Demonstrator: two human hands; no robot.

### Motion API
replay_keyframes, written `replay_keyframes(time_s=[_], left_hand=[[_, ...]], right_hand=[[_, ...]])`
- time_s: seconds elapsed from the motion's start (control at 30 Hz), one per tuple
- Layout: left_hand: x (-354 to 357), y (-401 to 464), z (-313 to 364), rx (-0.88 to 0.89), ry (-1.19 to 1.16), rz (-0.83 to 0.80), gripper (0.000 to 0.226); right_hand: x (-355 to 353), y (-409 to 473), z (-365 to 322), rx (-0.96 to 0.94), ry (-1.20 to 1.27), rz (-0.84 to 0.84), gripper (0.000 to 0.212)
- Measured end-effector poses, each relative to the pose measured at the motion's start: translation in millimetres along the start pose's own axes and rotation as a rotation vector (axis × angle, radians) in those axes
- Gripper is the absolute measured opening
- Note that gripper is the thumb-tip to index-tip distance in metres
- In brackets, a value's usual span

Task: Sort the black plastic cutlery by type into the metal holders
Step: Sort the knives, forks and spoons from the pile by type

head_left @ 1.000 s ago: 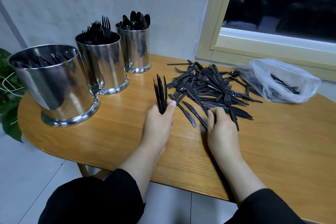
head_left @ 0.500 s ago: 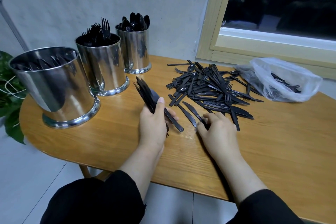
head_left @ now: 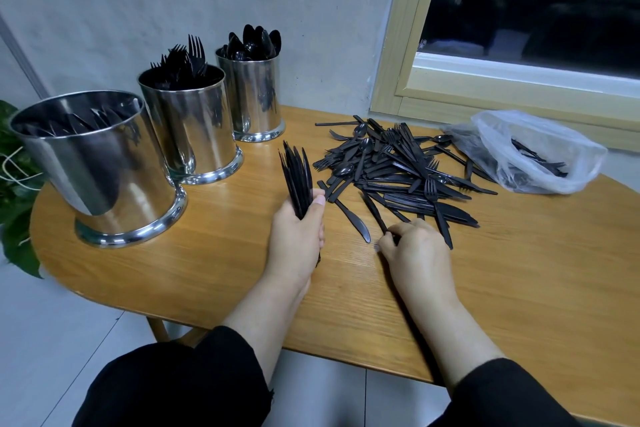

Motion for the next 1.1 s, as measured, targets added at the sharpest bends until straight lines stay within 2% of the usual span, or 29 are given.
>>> replay_keyframes(time_s=[0.1, 0.37, 0.57, 0.67, 0.73, 0.77, 0.93, 1.03, 1.1], left_hand=[[3.0, -0.9, 2.3, 0.007, 0.014, -0.023, 0.011], [5.6, -2.7, 4.1, -0.005, 0.007, -0.048, 0.015], [4.1, -2.8, 6.7, 0.011, -0.002, -0.041, 0.015], [2.7, -2.3, 4.3, -0.007, -0.014, -0.023, 0.01], [1.3, -0.1, 1.0, -0.025, -0.031, -0.013, 0.007], [1.2, 0.5, 0.5, -0.03, -0.045, -0.015, 0.008], [0.9, 1.4, 0.3, -0.041, -0.086, -0.034, 0.025], [-8.6, 3.1, -2.8, -0.078, -0.139, 0.056, 0.022], [-11.0, 2.6, -0.7, -0.072, -0.184, 0.095, 0.022]], right_hand=[[2.1, -0.4, -3.3, -0.025, -0.022, -0.014, 0.018], [-0.5, 3.8, -17.4, -0.233, -0.163, -0.203, 0.012], [-4.1, 4.2, -7.8, -0.241, -0.207, -0.187, 0.015], [-10.7, 2.8, 0.6, -0.174, -0.087, -0.065, 0.013], [-16.4, -4.4, -14.6, -0.204, 0.084, 0.021, 0.006], [-17.3, -8.0, -26.4, -0.224, 0.176, 0.043, 0.01], [-3.3, -19.4, -81.1, -0.35, 0.384, -0.013, 0.015], [6.7, -3.6, -64.2, -0.206, 0.37, -0.01, 0.014], [22.0, 10.3, -38.5, -0.053, 0.223, -0.084, 0.024]])
Point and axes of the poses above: each hand's wrist, its own y-axis towards the middle knuckle, its own x-axis out of the palm, z = x × y, the point moved 9 cm from there along y, towards the middle knuckle, and after that the axes turned 2 degrees about z, right-handed, at the moved point
